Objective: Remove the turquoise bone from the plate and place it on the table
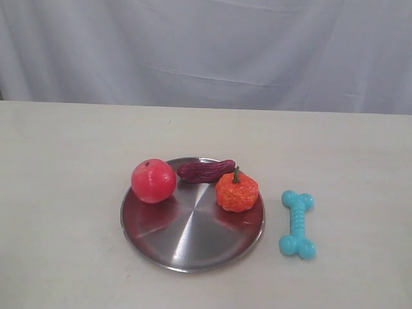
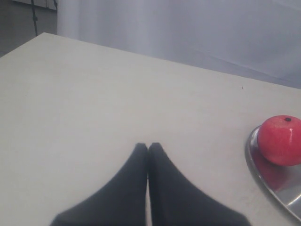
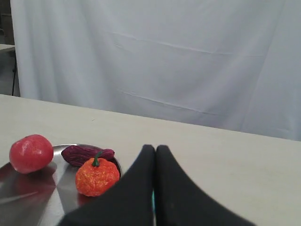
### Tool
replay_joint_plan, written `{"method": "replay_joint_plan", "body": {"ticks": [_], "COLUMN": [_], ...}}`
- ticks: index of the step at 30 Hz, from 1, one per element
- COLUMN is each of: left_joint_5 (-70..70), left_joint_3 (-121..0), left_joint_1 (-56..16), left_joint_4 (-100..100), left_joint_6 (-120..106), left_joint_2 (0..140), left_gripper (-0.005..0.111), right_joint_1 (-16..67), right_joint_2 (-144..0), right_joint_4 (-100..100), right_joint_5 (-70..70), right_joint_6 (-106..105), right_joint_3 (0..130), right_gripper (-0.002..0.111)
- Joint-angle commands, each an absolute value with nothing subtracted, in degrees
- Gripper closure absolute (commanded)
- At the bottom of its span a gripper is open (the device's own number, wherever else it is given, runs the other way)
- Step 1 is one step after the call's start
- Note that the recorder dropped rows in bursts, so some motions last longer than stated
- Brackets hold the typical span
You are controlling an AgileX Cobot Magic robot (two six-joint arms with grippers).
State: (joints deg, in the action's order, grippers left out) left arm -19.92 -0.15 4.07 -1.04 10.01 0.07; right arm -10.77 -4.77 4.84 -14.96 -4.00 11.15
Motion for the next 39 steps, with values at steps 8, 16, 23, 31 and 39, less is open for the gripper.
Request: {"method": "replay_joint_plan", "body": {"ticks": [8, 16, 23, 31, 39], "left_joint_5": [-19.62, -19.62, -19.62, -19.62, -19.62], "left_joint_3": [0.0, 0.0, 0.0, 0.0, 0.0], "left_joint_1": [3.77, 3.77, 3.77, 3.77, 3.77], "left_joint_4": [-1.23, -1.23, -1.23, -1.23, -1.23], "left_joint_6": [10.12, 10.12, 10.12, 10.12, 10.12], "left_joint_2": [0.0, 0.0, 0.0, 0.0, 0.0], "left_gripper": [0.107, 0.107, 0.107, 0.107, 0.107], "right_joint_1": [-11.21, -11.21, -11.21, -11.21, -11.21], "right_joint_2": [-2.15, 0.0, 0.0, 0.0, 0.0], "right_joint_4": [5.87, 3.91, 2.91, 2.91, 2.91], "right_joint_5": [-6.34, -10.99, -15.18, -18.79, -19.38], "right_joint_6": [-6.82, -6.97, -7.11, -7.11, -6.87], "right_joint_3": [0.0, 0.0, 0.0, 0.0, 0.0], "right_gripper": [0.109, 0.109, 0.109, 0.109, 0.109]}}
